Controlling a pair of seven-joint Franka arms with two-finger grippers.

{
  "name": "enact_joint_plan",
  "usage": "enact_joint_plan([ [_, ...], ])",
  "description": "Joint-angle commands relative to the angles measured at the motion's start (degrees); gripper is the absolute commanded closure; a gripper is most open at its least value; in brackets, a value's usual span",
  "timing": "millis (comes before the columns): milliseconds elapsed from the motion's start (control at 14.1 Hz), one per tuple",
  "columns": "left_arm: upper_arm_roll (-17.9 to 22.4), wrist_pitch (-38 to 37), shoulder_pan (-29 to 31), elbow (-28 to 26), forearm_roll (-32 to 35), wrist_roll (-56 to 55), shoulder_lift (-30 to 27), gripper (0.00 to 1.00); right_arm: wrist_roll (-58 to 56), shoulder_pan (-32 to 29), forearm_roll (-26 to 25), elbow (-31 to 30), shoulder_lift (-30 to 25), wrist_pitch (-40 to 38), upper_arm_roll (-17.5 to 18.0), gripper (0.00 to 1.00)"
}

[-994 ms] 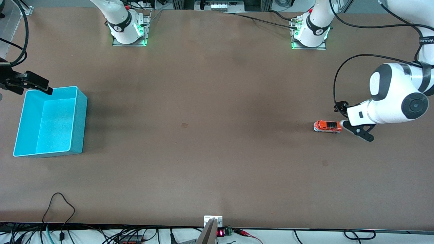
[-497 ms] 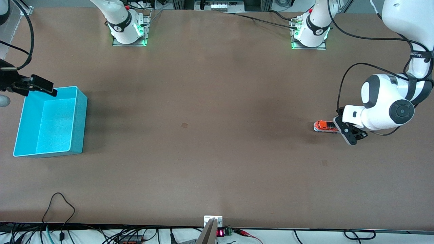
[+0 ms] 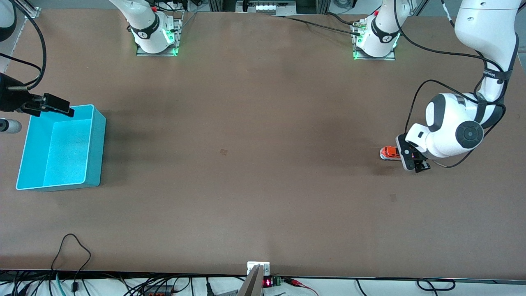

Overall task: Wind up bus and store in blue box
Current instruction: 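Lower the left gripper over the bus and close on it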

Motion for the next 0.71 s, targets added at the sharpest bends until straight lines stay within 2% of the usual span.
enact_joint_plan([
  [0, -0.8, 3.3, 0.1, -2.0, 0.9, 5.1, -0.9, 0.0, -0.3, 0.1, -2.5, 0.1, -0.4, -0.7, 0.1, 0.0],
  [71, -0.8, 5.9, 0.1, -3.1, 0.9, 6.6, -0.9, 0.0, -0.5, 0.3, -5.5, 0.1, -0.4, -0.7, 0.4, 0.0],
  [142, -0.8, 7.6, 0.1, -4.4, 1.0, 6.9, -0.9, 0.0, -0.4, 0.6, -6.4, 0.1, -0.4, -0.7, 0.6, 0.0],
  [284, -1.0, 10.6, 0.0, -6.5, 1.0, 8.1, -0.9, 0.0, -0.1, 0.9, -6.5, 0.1, -0.4, -0.7, 0.6, 0.0],
  [426, -1.0, 16.9, 0.0, -9.5, 2.5, 11.1, -0.9, 0.0, 0.1, 0.8, -6.4, 0.0, -0.3, -0.8, 0.6, 0.0],
  [639, -1.0, 17.6, 0.0, -10.6, 2.5, 11.1, -1.1, 0.0, -0.2, 0.9, -6.5, 0.0, 0.4, -0.9, 0.5, 0.0],
])
